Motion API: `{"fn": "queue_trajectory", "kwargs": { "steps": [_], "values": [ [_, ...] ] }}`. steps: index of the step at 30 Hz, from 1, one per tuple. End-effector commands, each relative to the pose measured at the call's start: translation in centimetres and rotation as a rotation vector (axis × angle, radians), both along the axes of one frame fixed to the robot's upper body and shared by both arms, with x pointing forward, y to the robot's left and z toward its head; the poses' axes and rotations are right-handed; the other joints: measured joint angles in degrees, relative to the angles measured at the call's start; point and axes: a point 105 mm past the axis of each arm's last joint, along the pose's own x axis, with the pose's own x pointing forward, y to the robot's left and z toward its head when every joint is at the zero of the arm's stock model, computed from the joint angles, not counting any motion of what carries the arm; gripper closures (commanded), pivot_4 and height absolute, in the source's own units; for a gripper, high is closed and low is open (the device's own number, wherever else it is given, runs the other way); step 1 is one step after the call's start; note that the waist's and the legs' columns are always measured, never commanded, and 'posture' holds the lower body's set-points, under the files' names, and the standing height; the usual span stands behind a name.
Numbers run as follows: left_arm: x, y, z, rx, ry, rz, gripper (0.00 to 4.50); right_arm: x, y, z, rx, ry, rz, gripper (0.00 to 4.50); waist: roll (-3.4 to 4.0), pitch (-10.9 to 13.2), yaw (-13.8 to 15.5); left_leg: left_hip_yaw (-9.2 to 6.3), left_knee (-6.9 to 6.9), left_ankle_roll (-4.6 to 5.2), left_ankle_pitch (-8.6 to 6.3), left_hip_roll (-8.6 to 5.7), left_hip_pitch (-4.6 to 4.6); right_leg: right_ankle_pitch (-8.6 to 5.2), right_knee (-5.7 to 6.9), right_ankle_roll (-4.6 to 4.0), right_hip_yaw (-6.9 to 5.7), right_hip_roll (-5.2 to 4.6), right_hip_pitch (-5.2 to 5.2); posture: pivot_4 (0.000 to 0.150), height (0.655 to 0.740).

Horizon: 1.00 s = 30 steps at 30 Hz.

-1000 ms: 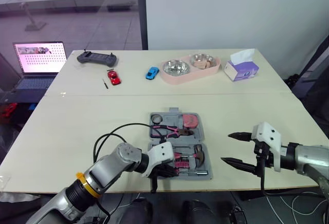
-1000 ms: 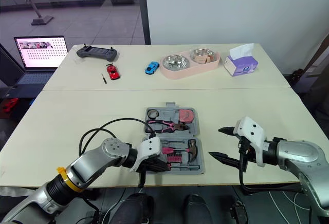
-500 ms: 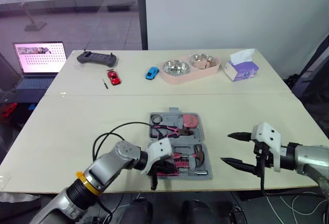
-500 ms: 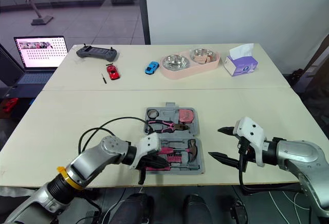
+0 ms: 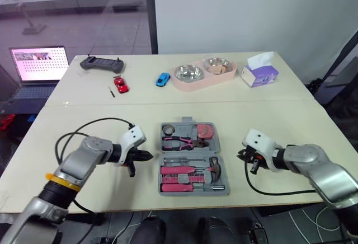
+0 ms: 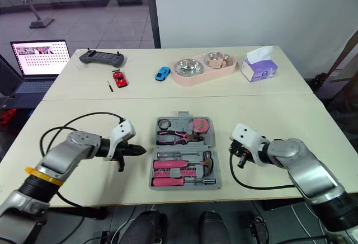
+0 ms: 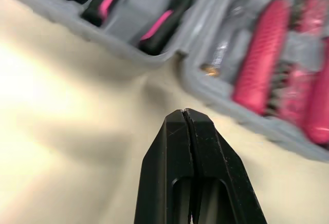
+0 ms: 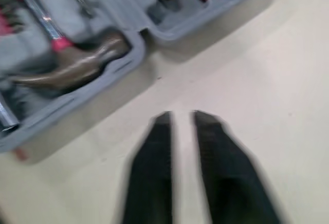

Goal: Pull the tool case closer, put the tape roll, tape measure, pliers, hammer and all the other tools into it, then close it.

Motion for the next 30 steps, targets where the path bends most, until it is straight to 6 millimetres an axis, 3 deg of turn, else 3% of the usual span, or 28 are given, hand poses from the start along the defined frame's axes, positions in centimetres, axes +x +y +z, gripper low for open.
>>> {"fn": "queue_trajectory", "kwargs": {
  "steps": [1, 4, 8, 14, 19, 30],
  "values": [
    [1.5, -1.8, -0.1, 0.015, -0.083, -0.025, 4.5, 0.8, 0.2, -0.8, -0.055, 0.019, 0.027, 4.46, 0.0, 0.0, 0.0, 0.0, 0.01, 0.0, 0.0, -0.02, -0.02, 0.01, 0.0, 0.01, 0.0, -0.01, -0.01, 0.15, 0.74],
    [1.6, -3.2, -1.2, 0.026, -0.077, -0.051, 4.5, 1.5, 1.1, -1.6, -0.065, 0.049, 0.065, 4.46, 0.0, 0.0, -0.3, 0.03, 0.01, 0.0, 0.0, -0.05, -0.03, 0.1, 0.01, 0.18, 0.0, -0.03, -0.02, 0.15, 0.74],
    [1.3, -3.5, -2.2, 0.05, -0.061, -0.073, 4.5, 2.5, 2.8, -2.2, -0.066, 0.058, 0.119, 4.46, 0.04, 0.0, -0.2, 0.01, -0.01, 0.01, 0.0, -0.04, 0.03, 0.12, 0.17, 0.22, -0.02, -0.02, -0.05, 0.15, 0.74],
    [1.2, -3.8, -3.1, 0.069, -0.07, -0.077, 4.5, 3.3, 6.4, -1.6, -0.014, 0.042, 0.216, 4.46, 0.05, -0.1, -0.2, -0.03, 0.02, 0.0, 0.0, -0.09, 0.12, 0.12, 0.18, 0.21, -0.02, -0.05, 0.09, 0.15, 0.74],
    [0.1, -4.5, -2.8, 0.022, -0.046, -0.08, 4.5, 2.0, 7.3, -1.6, 0.0, 0.082, 0.251, 4.46, 0.11, -0.1, -0.3, -0.03, 0.02, 0.0, 0.0, -0.07, 0.22, 0.12, 0.24, 0.21, -0.02, -0.05, 0.12, 0.15, 0.74],
    [-3.8, -2.2, -4.1, 0.036, 0.027, -0.033, 4.5, -0.7, 8.1, -1.7, 0.054, 0.105, 0.234, 4.46, 0.15, -0.1, -0.8, -0.04, -0.17, 0.03, -0.03, 0.1, 0.2, 0.12, 0.26, 0.26, -0.02, 0.04, -0.04, 0.15, 0.74]
  ]
}}
